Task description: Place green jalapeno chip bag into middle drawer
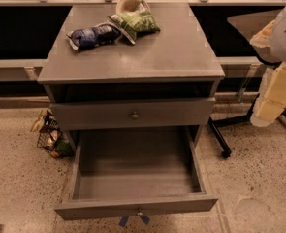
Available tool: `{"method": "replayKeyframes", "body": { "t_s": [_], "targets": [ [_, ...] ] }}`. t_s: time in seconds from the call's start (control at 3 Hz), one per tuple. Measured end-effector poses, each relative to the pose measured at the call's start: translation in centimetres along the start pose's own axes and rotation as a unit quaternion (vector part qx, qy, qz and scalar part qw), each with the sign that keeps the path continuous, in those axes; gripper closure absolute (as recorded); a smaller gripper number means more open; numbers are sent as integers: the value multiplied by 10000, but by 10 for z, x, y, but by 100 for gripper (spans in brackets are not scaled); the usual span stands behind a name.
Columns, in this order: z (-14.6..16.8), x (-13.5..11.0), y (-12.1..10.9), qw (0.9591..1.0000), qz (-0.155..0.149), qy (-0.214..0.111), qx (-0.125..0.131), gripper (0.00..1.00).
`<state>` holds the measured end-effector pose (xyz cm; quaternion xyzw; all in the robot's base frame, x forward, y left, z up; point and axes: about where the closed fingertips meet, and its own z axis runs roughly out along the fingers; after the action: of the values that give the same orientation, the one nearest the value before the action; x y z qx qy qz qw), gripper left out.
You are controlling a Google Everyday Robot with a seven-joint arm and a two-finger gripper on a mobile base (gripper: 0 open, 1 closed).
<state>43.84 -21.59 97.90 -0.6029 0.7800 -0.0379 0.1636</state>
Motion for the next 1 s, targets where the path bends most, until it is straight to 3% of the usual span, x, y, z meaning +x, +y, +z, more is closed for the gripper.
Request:
{"method": "replayKeyframes", "body": {
  "t_s": [0.33, 0.67, 1.0],
  "targets": [
    [0, 0, 0, 10000, 0, 0, 1, 0],
    [0, -6, -26, 9987, 233, -179, 420, 0],
    [1, -19, -90, 9888, 462, -840, 1141, 0]
  ]
}}
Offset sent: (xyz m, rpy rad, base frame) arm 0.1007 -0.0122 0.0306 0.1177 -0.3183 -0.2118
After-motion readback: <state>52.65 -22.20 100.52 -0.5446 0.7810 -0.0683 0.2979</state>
